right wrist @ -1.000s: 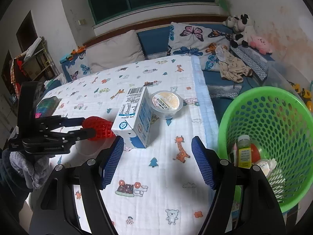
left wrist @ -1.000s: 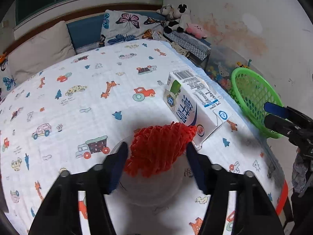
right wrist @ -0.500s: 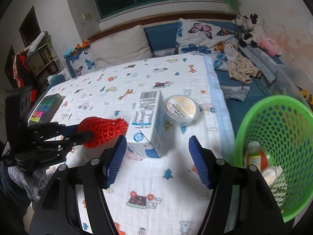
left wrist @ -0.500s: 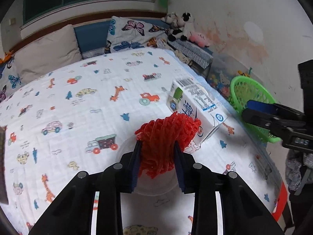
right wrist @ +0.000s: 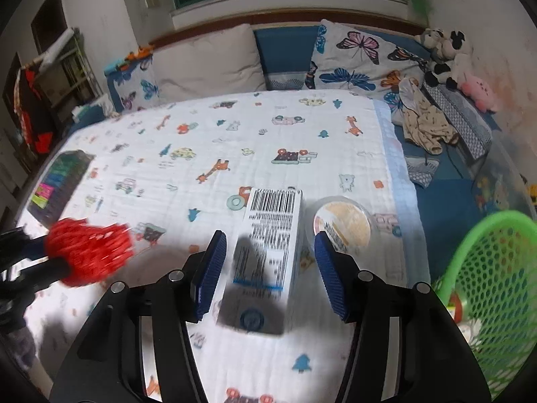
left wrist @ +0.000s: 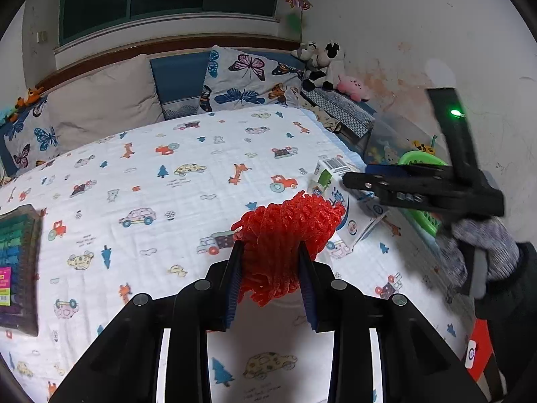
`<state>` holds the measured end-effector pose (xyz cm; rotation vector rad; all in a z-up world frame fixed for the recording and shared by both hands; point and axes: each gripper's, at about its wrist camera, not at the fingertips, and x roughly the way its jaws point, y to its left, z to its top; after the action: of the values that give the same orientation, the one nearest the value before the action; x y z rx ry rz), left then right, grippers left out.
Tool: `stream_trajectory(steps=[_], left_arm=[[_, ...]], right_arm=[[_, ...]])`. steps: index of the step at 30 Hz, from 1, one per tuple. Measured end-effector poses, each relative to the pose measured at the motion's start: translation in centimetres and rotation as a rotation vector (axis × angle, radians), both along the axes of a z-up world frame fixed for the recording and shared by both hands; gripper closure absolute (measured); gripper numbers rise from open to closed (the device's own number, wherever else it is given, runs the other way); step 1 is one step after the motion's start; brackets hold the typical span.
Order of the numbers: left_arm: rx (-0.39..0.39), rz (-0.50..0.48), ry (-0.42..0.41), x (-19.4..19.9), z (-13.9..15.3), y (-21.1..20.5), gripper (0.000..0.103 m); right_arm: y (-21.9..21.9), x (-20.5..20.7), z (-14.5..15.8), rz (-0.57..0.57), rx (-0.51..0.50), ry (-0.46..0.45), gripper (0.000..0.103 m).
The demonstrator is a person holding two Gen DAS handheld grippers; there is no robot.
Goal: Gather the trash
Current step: 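Grasp the red mesh net with the left tool while the right tool grasps the white milk carton, then carry the red net and milk carton to the green basket and release both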
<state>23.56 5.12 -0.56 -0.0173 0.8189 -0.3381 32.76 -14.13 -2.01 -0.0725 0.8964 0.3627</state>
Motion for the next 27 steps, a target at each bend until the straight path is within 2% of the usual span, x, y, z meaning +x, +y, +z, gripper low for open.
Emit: stream_trajectory(steps=[5,9,11,14,18,27], left_arm=[[-0.018,0.005,0.012,-0.2,-0.4,1.0,0.072],[-0.024,0.007,0.022,-0.1,-0.9,1.4,0.072],[-0.025,0.009,0.021,-0.2,-0.9,1.5,0.072],[-0.029,0.010,0.023,-0.2,-1.0,1.6,0.072],[-0.036,0.011,0.032,-0.3,-1.1,1.4,0.072],[-0.030,-0.015,0.013,-1.0,0.0,-0.3,0.072]], right_arm=[[1.0,1.8,-1.1,0.000,-0.026,0.024,0.048],[2.1,2.6,-1.7,0.006,-0.076,0.030,0.052],[2.3,2.6,-1.8,0.004,-0.090,0.025,0.059],[2.1,2.1,-1.5,0.004,-0.093,0.024,0.060],[1.8,0.9,-0.5,0.010,-0.090,-0.008,0.060],[-1.0,-3.7,3.6,0.014,0.012,-0.097,0.061]])
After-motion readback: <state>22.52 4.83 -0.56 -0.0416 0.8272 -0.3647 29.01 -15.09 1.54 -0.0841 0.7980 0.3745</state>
